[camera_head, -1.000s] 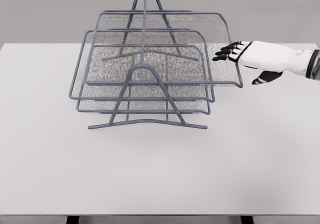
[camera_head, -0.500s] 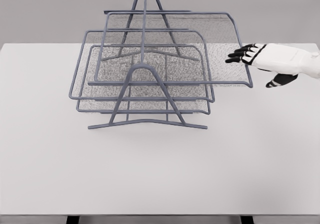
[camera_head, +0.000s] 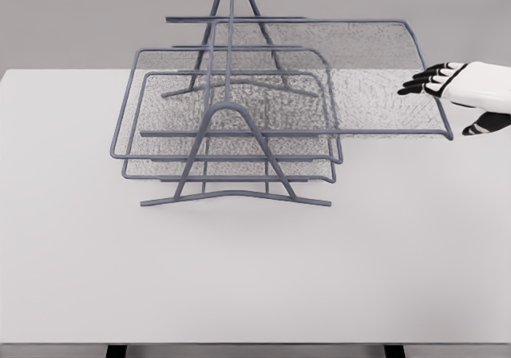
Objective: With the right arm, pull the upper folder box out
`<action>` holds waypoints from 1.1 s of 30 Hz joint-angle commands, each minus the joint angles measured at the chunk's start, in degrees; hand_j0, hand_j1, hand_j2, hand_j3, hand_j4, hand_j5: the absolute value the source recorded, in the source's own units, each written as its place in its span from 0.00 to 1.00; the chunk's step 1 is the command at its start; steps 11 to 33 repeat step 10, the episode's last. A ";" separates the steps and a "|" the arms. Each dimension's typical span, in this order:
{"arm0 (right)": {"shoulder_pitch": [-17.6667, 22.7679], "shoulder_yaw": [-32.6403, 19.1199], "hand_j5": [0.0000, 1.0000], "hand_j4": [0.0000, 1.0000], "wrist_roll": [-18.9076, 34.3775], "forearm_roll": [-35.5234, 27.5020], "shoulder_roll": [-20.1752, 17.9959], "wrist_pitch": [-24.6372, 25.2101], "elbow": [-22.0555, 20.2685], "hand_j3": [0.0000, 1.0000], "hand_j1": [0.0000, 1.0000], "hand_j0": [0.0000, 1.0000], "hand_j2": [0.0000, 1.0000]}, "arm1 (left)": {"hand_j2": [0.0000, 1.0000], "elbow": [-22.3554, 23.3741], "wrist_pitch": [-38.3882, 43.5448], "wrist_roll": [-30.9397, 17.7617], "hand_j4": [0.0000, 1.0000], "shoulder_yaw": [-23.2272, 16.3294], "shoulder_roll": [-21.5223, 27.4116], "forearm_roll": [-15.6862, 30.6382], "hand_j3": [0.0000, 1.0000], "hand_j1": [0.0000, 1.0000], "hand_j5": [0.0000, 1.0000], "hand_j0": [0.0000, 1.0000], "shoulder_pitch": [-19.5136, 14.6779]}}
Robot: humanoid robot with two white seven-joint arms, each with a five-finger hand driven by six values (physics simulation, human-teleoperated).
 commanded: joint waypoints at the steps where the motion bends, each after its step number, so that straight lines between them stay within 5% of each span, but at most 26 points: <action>1: 0.00 -0.15 1.00 1.00 -0.02 -1.49 -1.50 0.13 -0.72 1.00 1.00 1.00 1.00 | 1.00 -0.02 -0.01 -0.01 1.00 0.02 0.00 0.02 1.00 1.00 1.00 1.00 0.00; 7: -0.17 -2.53 1.00 1.00 -0.11 -4.13 -5.28 0.13 -1.16 1.00 1.00 1.00 1.00 | 1.00 -0.02 -0.01 -0.01 1.00 0.02 0.00 0.02 1.00 1.00 1.00 1.00 0.00; 33: -0.53 -2.53 1.00 1.00 -0.11 -4.13 -5.37 0.13 -1.16 1.00 1.00 1.00 1.00 | 1.00 -0.02 -0.01 -0.01 1.00 0.02 0.00 0.02 1.00 1.00 1.00 1.00 0.00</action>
